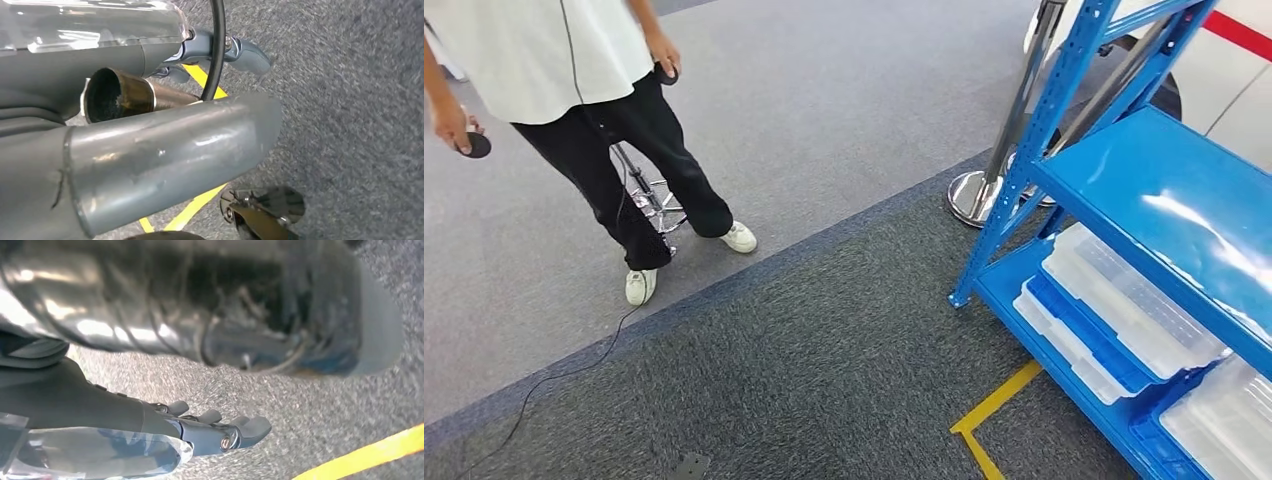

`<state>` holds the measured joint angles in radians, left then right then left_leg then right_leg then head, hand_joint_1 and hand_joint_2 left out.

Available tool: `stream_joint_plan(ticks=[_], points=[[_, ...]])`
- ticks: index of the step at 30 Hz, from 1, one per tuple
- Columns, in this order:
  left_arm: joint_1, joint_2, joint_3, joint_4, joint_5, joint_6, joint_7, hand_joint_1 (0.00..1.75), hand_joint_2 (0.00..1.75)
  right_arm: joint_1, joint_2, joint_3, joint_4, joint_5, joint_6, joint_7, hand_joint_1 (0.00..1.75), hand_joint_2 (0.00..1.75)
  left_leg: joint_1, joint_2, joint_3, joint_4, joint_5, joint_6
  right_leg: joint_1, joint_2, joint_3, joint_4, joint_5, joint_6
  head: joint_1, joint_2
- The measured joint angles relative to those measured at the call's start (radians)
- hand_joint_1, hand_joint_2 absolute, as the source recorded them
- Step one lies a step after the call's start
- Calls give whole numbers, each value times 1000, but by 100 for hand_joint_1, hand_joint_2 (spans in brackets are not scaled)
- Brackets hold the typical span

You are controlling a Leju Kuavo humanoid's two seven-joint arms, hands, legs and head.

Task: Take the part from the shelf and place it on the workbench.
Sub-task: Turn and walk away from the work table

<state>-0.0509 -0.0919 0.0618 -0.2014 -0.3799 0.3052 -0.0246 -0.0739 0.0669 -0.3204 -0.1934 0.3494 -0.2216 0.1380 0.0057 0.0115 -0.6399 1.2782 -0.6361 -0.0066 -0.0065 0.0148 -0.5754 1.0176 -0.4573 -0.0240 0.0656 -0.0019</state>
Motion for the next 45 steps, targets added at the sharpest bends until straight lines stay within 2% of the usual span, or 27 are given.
stream_joint_plan(ticks=[1, 2, 3, 5, 7, 9, 10, 12, 14, 16, 17, 18, 21, 22, 25, 27, 29, 30, 31, 32, 34, 36, 38, 40, 42, 44, 45], points=[[2, 0, 0, 0, 0, 0, 0, 0, 0, 1, 0, 0, 0, 0, 0, 0, 0, 0, 0, -3, -16, 25, 3, 1, 1, 15, 0, 2, 0, -1, 0, 0], [3, 0, 0, 0, 0, 0, 0, 0, 0, 2, 0, 0, 0, 0, 0, 0, 0, 0, 0, -5, -13, 8, 29, 3, 2, 30, 0, 5, -1, -1, 0, 0], [3, 0, 0, 0, 0, 0, 0, 0, 0, 3, 0, 0, 0, 0, 0, 0, 0, 0, 0, -12, 8, -47, 69, 7, 2, 44, 1, 7, -2, 0, 0, 0], [2, 2, 0, 1, 0, 0, 0, 0, 0, 2, 1, 0, 0, 0, 0, 0, 0, 0, 1, -57, 62, -186, 137, 16, 2, 71, -1, 12, -3, 4, 0, 0], [1, 3, 0, 1, 0, 0, 0, 0, 0, 2, 2, 0, 0, 0, 0, 0, 0, 0, 0, -88, 88, -252, 156, 22, 0, 92, -9, 15, -2, 14, 0, 0], [-1, 2, 0, 1, 0, 0, 0, 0, 0, 6, 1, 0, 0, 0, 0, 0, 0, 0, 0, -73, 92, -262, 160, 29, -2, 113, -14, 11, 4, 29, 0, 0], [-2, 2, 0, 1, 0, 0, 0, 0, 0, 8, 1, 0, 1, 0, 0, 0, 0, 0, 2, -62, 95, -269, 165, 34, -1, 110, -17, 13, 2, 35, 1, 0], [-3, 1, 1, 1, 0, 0, 0, 0, 0, 9, 1, 0, 1, 1, 0, 0, 0, 0, 8, -36, 100, -288, 176, 46, 3, 66, -41, 62, -33, 44, 5, 0], [-1, 2, 1, 1, 0, 1, -1, 0, 0, 6, 1, 0, 1, 2, 0, 0, 0, 0, 5, -10, 100, -292, 177, 51, 0, 11, -96, 179, -97, 50, 9, 0], [2, 2, 1, 1, 0, 1, -1, 0, 0, 5, 1, 0, 1, 4, 0, 0, 0, 0, 5, 18, 100, -290, 175, 50, -7, -7, -135, 263, -123, 58, 9, 0], [3, 2, 1, 1, 0, 1, -1, 0, 0, 6, 1, 0, 1, 5, 0, 0, 0, 0, 5, 31, 100, -289, 173, 49, -10, -11, -129, 256, -110, 62, 9, 0], [2, 2, 1, 1, 0, 1, -1, 0, 0, 6, 1, 0, 1, 6, 0, 0, 0, 0, 6, 42, 102, -288, 171, 47, -13, -18, -104, 211, -81, 64, 9, 0], [1, 2, 1, 1, 0, 1, -1, 0, 0, 4, 0, 0, 1, 6, 0, 0, 0, 0, 3, 71, 109, -281, 160, 31, -11, -67, -6, 29, -11, 59, 8, 0], [0, 2, 1, 1, 0, 1, -1, 0, 0, 3, -1, 0, 1, 6, 0, 0, 0, 0, 1, 78, 112, -280, 156, 25, -8, -75, 6, 6, -7, 53, 8, 0], [-4, 2, 1, 1, 0, 1, -1, 0, 0, 6, -1, 0, 1, 6, 0, 0, 0, 0, 2, 94, 122, -277, 147, 7, -6, -51, 6, 0, -7, 33, 8, 0], [-4, 2, 1, 1, 0, 2, -2, 0, 0, 6, -1, 0, 1, 6, 0, 0, 0, 0, 6, 61, 106, -228, 110, -3, -10, -32, 10, -7, -1, 18, 6, 0], [-1, 2, 2, 1, 0, 2, -2, 0, 0, 4, -1, 0, 1, 6, 0, 1, 0, 0, 9, 13, 48, -104, 43, -7, -10, -12, 9, -9, 1, 8, 5, 0], [1, 2, 2, 1, 0, 2, -2, 0, 0, 3, -1, 0, 1, 6, 0, 1, 0, 0, 9, 3, 16, -38, 17, -8, -9, 1, 8, -8, 2, 6, 5, 0], [4, 2, 2, 1, 1, 3, -2, 0, 0, 3, -1, 0, 1, 6, 0, 1, 0, 0, 9, -1, -6, 3, 10, -8, -7, 14, 8, -6, 1, 5, 5, 0], [6, 3, 2, 1, 1, 3, -2, 0, 0, 3, -1, 0, 1, 6, 0, 1, 0, 0, 9, -4, -11, 6, 24, -7, -6, 28, 8, -3, 1, 5, 5, 0], [6, 3, 2, 1, 1, 4, -2, 0, 0, 3, -1, 0, 1, 6, 0, 2, 0, 0, 9, -20, 29, -95, 98, -1, -6, 56, 7, 4, -2, 7, 5, 0], [6, 5, 2, 1, 2, 4, -3, 0, 0, 1, 1, 0, 1, 6, 0, 2, 0, 0, 10, -68, 78, -215, 148, 7, -6, 81, 2, 12, -5, 14, 5, 0], [5, 6, 3, 2, 2, 4, -3, 0, 0, 0, 2, 0, 1, 6, 0, 3, 0, 0, 8, -92, 93, -255, 153, 12, -10, 102, -9, 16, -3, 27, 5, 0], [3, 5, 3, 2, 3, 4, -3, 0, 0, 4, 1, 0, 1, 6, -1, 3, 0, 0, 8, -70, 96, -265, 159, 20, -14, 117, -15, 14, 1, 41, 5, 0], [2, 4, 3, 2, 4, 4, -4, 0, 0, 6, 1, 0, 2, 6, -2, 3, 0, 0, 13, -44, 101, -280, 169, 34, -11, 77, -32, 45, -20, 51, 9, 0], [3, 4, 4, 2, 6, 5, -5, 0, 0, 3, 1, 0, 2, 6, -4, 3, 0, 0, 12, -17, 104, -286, 171, 43, -10, 15, -84, 149, -79, 59, 12, 0], [4, 4, 4, 2, 8, 4, -5, 0, 0, 2, 1, 0, 2, 6, -4, 4, 0, 0, 11, -2, 103, -286, 170, 46, -11, 1, -115, 212, -106, 63, 13, 0]])
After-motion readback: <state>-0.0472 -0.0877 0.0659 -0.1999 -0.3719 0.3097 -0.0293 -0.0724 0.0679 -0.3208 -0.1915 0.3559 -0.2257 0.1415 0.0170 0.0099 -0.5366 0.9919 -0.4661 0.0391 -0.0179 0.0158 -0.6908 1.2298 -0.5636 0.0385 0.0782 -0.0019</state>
